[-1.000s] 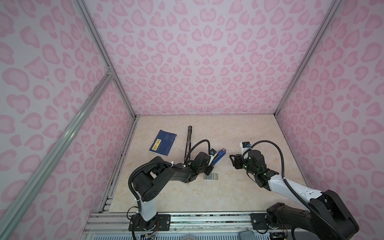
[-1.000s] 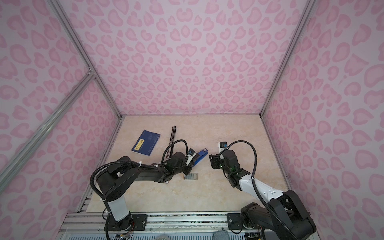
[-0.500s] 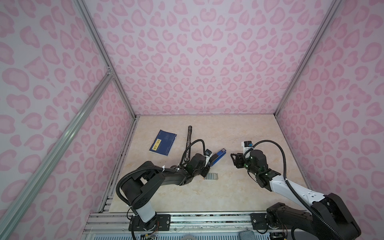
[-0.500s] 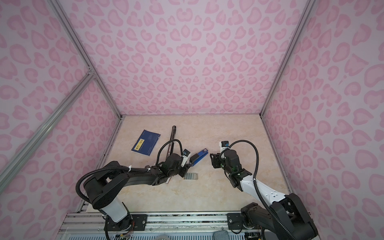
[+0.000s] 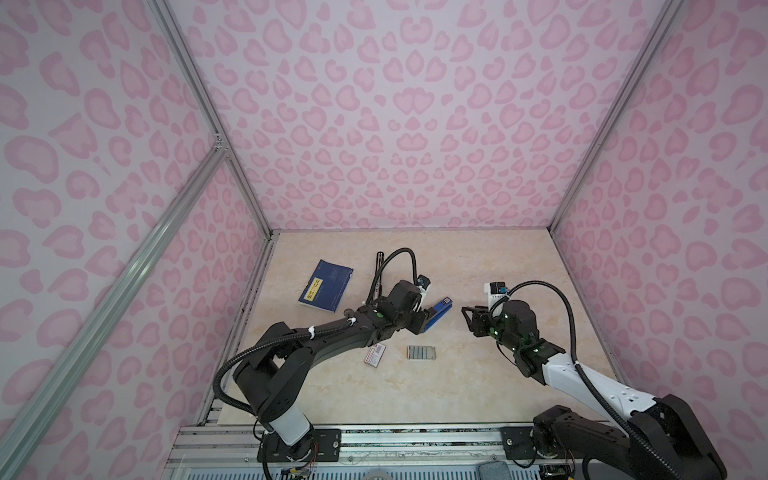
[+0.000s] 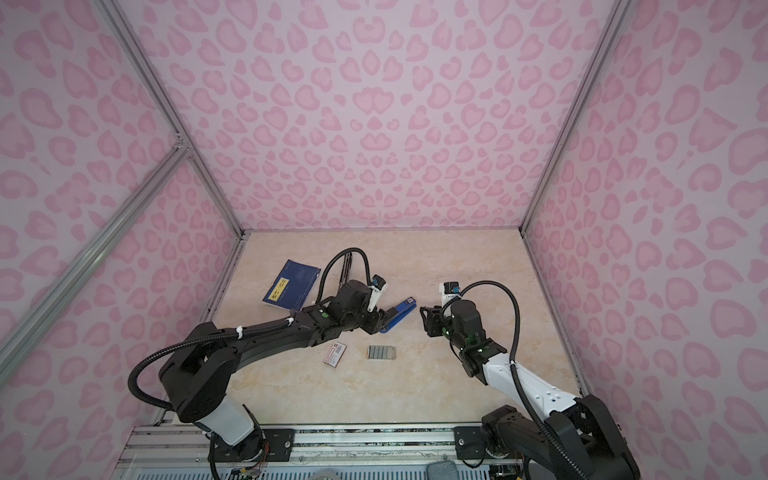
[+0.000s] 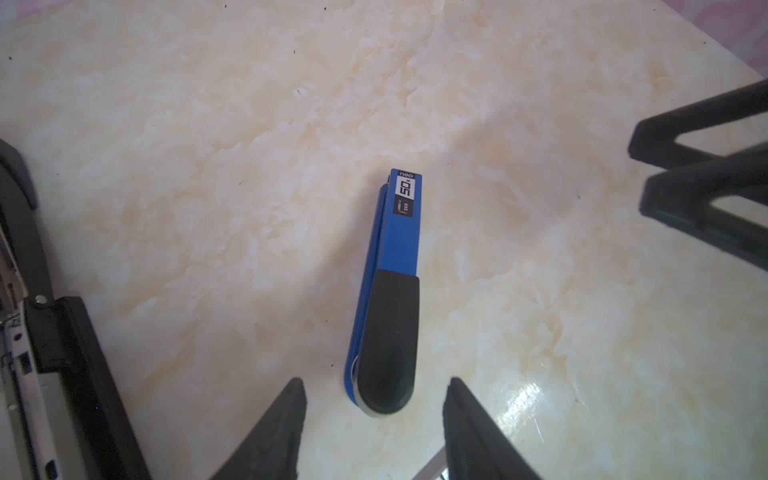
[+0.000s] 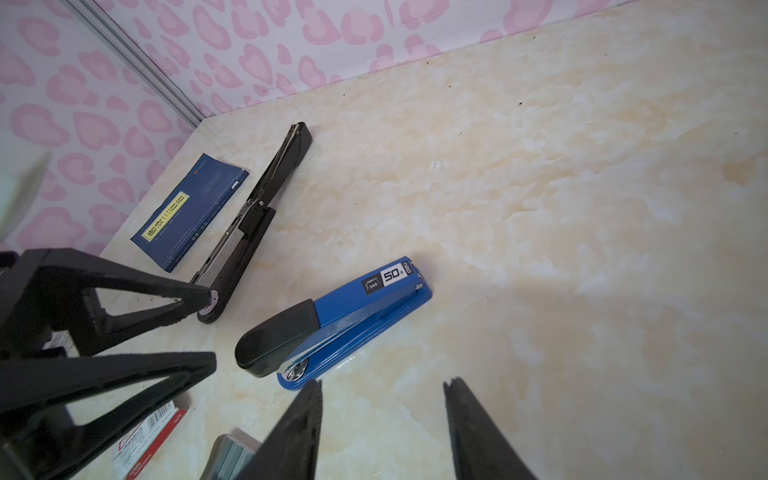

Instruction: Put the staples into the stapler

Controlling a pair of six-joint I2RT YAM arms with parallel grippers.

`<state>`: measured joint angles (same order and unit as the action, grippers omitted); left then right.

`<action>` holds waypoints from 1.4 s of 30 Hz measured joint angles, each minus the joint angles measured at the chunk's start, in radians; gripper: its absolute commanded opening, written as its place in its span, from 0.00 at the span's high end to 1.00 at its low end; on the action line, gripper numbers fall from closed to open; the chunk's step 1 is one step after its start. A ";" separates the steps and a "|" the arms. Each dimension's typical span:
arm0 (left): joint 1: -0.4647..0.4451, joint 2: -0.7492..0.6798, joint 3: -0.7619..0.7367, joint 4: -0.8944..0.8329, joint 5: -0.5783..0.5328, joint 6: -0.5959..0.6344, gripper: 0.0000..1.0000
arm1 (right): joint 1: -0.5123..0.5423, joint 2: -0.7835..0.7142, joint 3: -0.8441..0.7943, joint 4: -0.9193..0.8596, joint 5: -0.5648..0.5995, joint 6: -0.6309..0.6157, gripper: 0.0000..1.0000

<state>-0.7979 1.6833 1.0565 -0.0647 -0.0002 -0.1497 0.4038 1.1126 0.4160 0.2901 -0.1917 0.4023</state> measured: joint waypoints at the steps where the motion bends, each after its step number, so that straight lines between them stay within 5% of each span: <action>1: 0.005 0.021 0.034 -0.041 0.009 0.000 0.42 | 0.000 -0.002 -0.003 -0.001 0.000 0.005 0.49; 12: 0.003 0.207 0.262 -0.301 0.037 0.030 0.43 | -0.011 -0.029 -0.029 -0.004 0.000 0.006 0.49; 16: -0.003 0.257 0.304 -0.356 0.015 0.047 0.54 | -0.013 -0.036 -0.035 -0.006 -0.004 0.009 0.49; 22: -0.008 0.290 0.312 -0.369 0.011 0.055 0.67 | -0.014 -0.046 -0.037 -0.007 -0.007 0.010 0.49; 42: -0.008 0.346 0.312 -0.302 0.005 0.064 0.73 | -0.015 -0.060 -0.046 -0.012 -0.006 0.032 0.49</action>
<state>-0.8055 2.0289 1.3689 -0.3668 0.0044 -0.0860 0.3889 1.0527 0.3702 0.2779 -0.1982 0.4339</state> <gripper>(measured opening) 0.327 0.515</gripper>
